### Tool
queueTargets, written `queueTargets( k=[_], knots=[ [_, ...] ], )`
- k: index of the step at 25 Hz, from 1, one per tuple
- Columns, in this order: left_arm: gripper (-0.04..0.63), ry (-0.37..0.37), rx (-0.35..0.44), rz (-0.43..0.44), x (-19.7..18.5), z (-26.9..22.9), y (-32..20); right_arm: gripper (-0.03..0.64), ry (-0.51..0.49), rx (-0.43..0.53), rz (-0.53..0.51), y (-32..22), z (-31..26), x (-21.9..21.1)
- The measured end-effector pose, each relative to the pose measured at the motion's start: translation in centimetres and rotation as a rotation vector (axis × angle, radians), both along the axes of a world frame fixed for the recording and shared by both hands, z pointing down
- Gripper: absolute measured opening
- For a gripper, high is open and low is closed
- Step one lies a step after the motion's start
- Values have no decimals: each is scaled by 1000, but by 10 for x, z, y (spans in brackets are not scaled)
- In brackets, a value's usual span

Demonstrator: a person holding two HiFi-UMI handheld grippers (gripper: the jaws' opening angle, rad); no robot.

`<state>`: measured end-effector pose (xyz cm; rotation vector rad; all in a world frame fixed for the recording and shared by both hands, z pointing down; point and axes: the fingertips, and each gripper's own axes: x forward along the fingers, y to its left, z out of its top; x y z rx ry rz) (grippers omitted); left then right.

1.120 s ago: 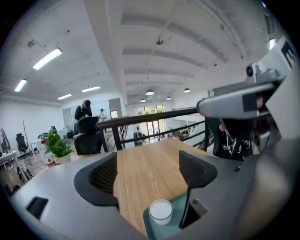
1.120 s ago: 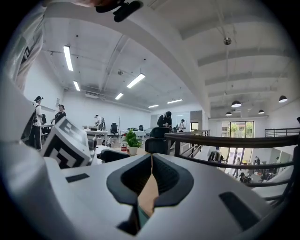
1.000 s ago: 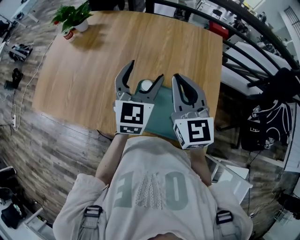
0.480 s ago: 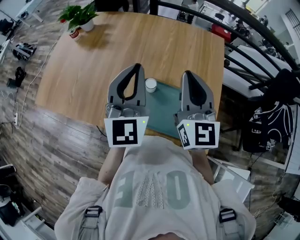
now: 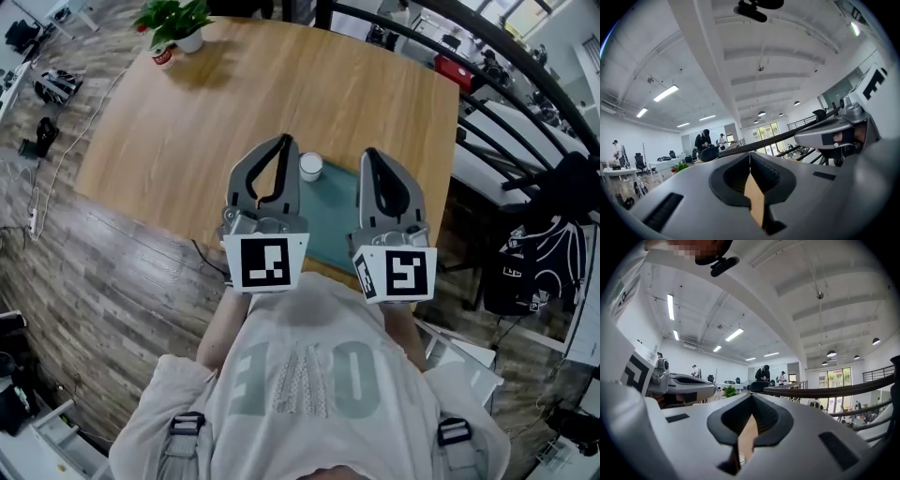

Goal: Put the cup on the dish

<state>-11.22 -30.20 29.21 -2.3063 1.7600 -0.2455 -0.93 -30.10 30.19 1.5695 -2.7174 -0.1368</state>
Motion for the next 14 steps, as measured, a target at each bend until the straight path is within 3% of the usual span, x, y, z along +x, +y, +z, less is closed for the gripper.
queueTargets(
  k=[9, 14],
  knots=[
    [9, 16, 47, 2, -6, -14, 7, 18, 2, -4, -24, 2, 1, -6],
    [9, 23, 35, -4, -10, -13, 3, 18, 30, -15, -1, -3, 5, -4]
  ],
)
